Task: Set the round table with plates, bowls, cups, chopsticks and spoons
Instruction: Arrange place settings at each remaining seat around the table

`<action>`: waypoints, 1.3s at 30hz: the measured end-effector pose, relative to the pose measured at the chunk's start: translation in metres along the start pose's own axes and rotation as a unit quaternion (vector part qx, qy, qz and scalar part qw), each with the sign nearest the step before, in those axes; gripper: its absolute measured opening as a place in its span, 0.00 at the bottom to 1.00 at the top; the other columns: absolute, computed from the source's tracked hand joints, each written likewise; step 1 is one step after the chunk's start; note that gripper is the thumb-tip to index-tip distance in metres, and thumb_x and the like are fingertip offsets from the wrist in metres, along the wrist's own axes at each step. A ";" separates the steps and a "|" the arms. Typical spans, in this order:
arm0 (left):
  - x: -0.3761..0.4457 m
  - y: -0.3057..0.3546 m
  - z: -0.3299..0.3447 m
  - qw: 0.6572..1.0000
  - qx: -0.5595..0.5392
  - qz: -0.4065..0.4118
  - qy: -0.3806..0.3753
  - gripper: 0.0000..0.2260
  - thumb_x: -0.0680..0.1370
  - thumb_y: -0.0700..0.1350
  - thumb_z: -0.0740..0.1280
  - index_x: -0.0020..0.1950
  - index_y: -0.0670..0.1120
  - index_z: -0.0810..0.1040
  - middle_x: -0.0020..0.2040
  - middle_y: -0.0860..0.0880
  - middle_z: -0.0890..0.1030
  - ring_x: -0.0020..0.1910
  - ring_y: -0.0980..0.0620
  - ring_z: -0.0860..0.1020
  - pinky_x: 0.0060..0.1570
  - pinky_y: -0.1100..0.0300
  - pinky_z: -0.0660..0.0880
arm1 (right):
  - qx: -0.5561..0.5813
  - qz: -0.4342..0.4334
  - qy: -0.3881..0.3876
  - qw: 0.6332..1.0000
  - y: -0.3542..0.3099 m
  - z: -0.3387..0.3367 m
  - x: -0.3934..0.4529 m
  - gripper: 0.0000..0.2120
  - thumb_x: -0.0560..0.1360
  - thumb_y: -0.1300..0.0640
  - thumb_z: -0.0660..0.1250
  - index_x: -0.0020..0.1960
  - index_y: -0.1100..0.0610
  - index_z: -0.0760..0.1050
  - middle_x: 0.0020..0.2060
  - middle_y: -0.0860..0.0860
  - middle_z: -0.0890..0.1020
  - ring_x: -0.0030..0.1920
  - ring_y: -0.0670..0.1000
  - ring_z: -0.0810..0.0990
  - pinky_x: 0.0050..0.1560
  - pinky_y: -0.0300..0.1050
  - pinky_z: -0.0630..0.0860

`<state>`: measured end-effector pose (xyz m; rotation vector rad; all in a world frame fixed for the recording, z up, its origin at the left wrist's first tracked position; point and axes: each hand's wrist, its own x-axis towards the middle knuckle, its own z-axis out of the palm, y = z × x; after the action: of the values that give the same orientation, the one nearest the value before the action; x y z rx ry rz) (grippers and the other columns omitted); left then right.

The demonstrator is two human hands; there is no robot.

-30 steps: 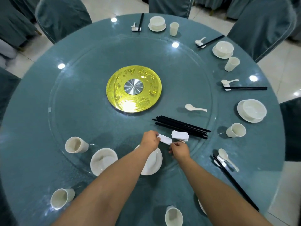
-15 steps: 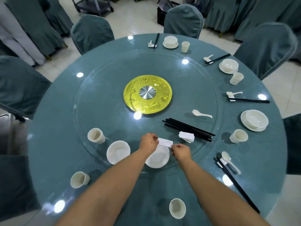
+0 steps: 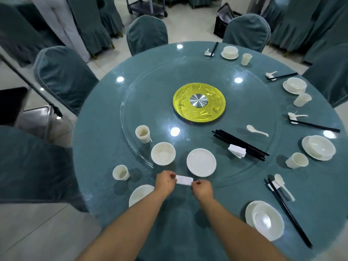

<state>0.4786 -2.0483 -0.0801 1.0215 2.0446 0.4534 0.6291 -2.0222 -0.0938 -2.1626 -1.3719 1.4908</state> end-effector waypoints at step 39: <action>0.023 0.094 -0.009 0.991 0.123 0.061 0.006 0.10 0.78 0.41 0.60 0.46 0.39 0.79 0.47 0.40 0.82 0.48 0.40 0.80 0.44 0.54 0.74 | -0.069 -0.051 0.096 0.992 -0.061 -0.100 0.030 0.12 0.74 0.62 0.60 0.32 0.58 0.72 0.37 0.58 0.81 0.38 0.55 0.74 0.34 0.40 0.68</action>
<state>0.5108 -1.9725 -0.0293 1.2989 2.0919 0.2727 0.6763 -1.9320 -0.0286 -2.2130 -1.5312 1.1487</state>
